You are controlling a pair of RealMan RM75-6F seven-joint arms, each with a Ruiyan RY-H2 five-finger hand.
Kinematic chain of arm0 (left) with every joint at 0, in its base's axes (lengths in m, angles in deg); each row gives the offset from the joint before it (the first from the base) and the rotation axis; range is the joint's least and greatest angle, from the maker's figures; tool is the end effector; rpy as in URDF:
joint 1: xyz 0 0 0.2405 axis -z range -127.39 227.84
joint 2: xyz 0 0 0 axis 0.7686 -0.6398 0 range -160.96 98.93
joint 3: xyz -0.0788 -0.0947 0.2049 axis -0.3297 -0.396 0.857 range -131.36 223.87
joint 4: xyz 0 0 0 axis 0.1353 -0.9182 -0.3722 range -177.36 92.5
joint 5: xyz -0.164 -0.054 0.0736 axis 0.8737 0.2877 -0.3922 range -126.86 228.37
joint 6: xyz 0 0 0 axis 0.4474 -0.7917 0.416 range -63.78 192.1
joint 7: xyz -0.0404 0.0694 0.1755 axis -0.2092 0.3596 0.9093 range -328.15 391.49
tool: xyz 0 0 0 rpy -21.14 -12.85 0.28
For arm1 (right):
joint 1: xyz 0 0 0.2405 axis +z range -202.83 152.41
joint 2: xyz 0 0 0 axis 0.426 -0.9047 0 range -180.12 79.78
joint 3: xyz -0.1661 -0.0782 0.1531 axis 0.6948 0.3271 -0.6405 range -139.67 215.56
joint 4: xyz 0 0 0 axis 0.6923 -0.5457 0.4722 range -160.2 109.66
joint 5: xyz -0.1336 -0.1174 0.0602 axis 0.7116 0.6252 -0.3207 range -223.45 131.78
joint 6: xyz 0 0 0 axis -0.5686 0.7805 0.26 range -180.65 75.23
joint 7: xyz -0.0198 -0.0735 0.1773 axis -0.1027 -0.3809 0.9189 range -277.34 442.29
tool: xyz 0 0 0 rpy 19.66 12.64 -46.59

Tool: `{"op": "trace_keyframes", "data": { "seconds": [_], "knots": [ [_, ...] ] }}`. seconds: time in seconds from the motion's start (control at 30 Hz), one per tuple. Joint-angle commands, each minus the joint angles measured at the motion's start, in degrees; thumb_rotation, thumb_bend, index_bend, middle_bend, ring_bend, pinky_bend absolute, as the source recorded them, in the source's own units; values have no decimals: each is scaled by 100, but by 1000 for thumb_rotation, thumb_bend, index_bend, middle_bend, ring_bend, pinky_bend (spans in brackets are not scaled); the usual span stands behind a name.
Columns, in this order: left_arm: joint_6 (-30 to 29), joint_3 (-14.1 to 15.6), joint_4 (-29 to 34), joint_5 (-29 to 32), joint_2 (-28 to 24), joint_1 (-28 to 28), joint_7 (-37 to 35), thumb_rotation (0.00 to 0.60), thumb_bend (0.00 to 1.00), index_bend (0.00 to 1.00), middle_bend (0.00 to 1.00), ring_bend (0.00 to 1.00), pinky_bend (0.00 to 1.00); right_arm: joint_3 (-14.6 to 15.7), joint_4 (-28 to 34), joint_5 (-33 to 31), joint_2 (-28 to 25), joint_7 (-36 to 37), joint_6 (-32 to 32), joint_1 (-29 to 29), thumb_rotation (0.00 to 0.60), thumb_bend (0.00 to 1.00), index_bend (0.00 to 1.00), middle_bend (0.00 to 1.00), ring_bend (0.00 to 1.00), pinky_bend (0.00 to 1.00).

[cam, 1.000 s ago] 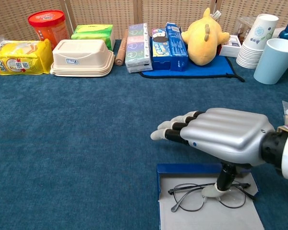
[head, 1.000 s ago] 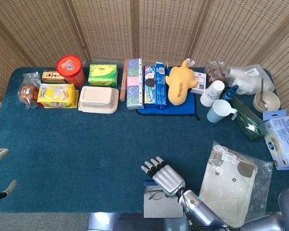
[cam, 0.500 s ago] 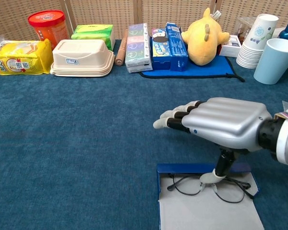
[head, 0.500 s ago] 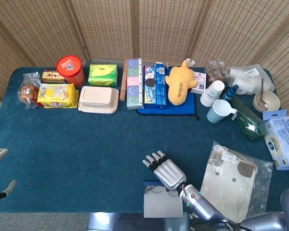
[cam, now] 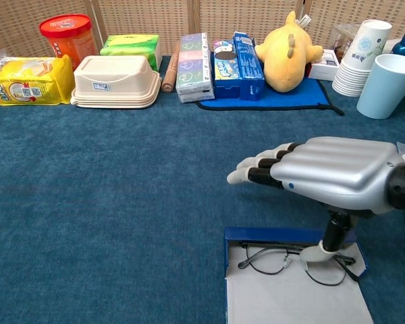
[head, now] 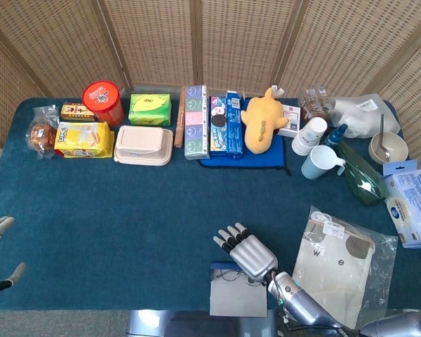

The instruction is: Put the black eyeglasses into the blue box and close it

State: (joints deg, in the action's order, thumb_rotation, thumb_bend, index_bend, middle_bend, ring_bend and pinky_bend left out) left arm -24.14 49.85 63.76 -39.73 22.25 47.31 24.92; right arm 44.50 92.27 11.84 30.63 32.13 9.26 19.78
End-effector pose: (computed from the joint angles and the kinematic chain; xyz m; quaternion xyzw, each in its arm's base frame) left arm -0.2738 0.1672 0.1923 -0.5576 -0.4791 -0.3932 0.5521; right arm -0.0899 -0.2454 -0.0286 0.8709 -0.2807 0.2470 0.3188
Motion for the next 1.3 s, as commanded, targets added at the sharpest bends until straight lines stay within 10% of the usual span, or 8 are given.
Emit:
{"op": "trace_keyframes", "data": {
  "seconds": [0.03,0.6,1.3],
  "knots": [
    [-3,1,2,-4,-3,-1,-2,589,282,69,100,81,0,72,220,-43,-191,-43,-48,12,495,182,0,5,0,98],
    [48,-25,24,1,9,46,15,587,281,68,99,81,0,877,837,1197,-826,-118,514,-716,496,182,0,38,0,108],
    [105,-92,-195,50,79,130,-321,586,282,66,99,80,0,1393,428,2473,-279,-715,1440,-2241,496,184,0,25,0,105]
  ]
}}
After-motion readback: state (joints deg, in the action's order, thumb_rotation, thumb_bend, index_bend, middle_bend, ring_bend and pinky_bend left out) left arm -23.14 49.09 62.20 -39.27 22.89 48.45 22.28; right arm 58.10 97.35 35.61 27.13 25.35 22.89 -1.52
